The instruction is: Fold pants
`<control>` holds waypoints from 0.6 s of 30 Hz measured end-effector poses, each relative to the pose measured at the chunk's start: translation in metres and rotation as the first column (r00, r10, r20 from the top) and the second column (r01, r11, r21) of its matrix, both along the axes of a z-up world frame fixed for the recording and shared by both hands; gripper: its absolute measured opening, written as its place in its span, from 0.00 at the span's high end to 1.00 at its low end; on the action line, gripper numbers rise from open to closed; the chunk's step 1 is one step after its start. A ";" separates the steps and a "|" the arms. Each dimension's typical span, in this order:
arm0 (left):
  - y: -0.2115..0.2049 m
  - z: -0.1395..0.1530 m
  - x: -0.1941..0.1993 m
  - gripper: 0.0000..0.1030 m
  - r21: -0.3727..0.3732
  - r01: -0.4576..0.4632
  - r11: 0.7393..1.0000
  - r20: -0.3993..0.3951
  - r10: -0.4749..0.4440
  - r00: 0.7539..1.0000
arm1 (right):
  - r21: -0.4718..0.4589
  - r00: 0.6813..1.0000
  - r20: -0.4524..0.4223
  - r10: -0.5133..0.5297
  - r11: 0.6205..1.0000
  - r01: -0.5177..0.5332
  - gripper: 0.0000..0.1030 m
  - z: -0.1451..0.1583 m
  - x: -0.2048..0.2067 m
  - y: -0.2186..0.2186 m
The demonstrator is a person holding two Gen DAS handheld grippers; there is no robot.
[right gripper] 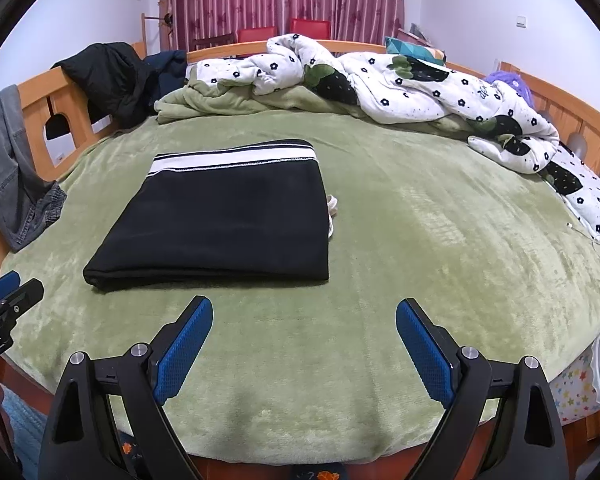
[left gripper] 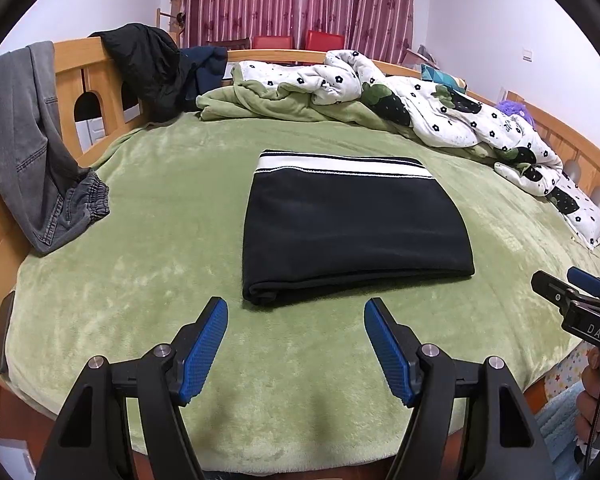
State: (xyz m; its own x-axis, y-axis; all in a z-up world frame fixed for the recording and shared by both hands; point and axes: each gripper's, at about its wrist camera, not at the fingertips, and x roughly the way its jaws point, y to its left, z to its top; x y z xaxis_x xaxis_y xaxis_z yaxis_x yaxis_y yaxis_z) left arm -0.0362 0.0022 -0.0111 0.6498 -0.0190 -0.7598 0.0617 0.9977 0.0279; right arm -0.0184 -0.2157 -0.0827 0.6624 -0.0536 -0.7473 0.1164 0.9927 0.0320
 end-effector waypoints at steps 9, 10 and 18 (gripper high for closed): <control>0.001 -0.001 0.002 0.33 0.009 0.004 1.000 0.002 -0.004 1.000 | 0.003 1.000 0.006 0.002 1.000 -0.002 0.11 0.001 0.000 0.001; 0.001 -0.001 0.001 0.33 0.010 0.005 1.000 0.002 -0.005 1.000 | 0.003 1.000 0.006 0.002 1.000 -0.002 0.11 0.001 0.000 0.001; 0.002 -0.001 0.002 0.33 0.013 0.007 1.000 0.003 -0.007 1.000 | 0.003 1.000 0.002 -0.002 1.000 0.002 0.11 0.001 -0.001 0.002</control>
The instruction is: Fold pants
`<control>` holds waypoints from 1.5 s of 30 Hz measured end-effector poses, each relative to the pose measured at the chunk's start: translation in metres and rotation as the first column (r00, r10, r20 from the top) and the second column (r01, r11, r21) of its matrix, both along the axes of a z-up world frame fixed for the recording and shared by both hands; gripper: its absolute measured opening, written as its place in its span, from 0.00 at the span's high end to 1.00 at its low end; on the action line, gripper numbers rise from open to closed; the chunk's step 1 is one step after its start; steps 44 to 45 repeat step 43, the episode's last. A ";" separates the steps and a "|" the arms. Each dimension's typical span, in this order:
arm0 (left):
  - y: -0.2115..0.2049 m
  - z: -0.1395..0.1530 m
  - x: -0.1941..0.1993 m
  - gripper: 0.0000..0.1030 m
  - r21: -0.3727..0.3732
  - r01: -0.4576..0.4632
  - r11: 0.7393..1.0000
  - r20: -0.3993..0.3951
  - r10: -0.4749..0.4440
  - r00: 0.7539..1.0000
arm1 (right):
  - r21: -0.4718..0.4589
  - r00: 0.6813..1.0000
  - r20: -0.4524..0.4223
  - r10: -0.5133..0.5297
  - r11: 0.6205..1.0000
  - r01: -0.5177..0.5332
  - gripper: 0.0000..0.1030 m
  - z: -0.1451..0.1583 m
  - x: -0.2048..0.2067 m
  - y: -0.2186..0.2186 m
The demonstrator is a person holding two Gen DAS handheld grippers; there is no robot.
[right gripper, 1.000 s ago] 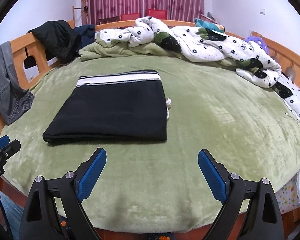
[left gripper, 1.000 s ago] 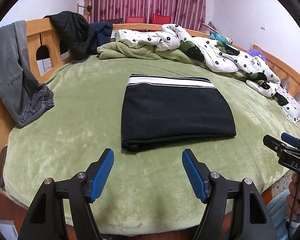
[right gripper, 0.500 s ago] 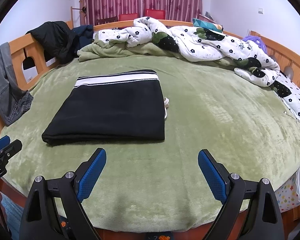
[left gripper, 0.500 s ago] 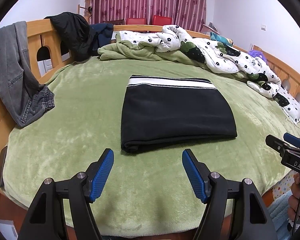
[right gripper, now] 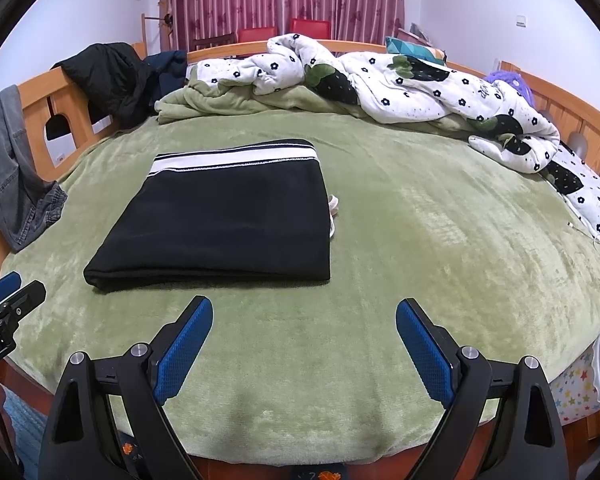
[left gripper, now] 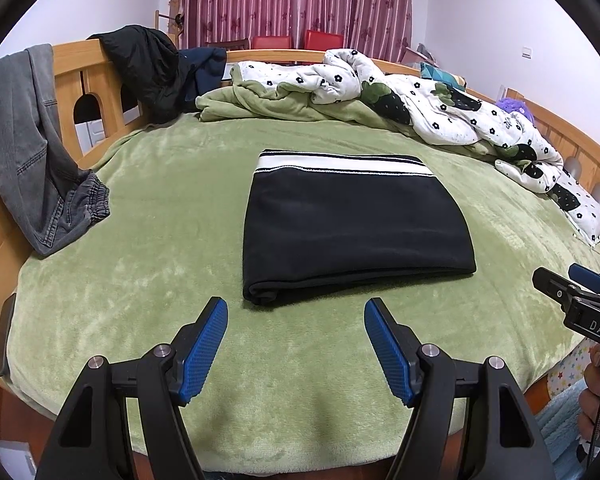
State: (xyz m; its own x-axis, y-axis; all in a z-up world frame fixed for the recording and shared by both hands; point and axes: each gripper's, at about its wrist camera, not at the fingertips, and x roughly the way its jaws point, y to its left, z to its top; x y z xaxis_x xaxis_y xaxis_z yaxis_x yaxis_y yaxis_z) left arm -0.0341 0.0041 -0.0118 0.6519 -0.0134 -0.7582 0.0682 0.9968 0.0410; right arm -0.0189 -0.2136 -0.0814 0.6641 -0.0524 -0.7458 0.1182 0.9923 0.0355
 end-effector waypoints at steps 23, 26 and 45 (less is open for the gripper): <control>0.001 -0.001 0.001 0.33 0.003 -0.004 1.000 0.004 0.004 1.000 | 0.016 1.000 0.001 -0.009 1.000 0.009 0.11 0.001 0.000 -0.007; 0.002 -0.001 0.001 0.33 0.004 -0.003 1.000 0.004 0.003 1.000 | 0.017 1.000 0.002 -0.014 1.000 0.014 0.11 0.002 0.000 -0.007; -0.006 0.002 -0.001 0.33 0.014 -0.001 1.000 0.020 0.001 1.000 | 0.028 0.999 0.002 -0.033 0.999 0.033 0.11 0.002 0.001 -0.007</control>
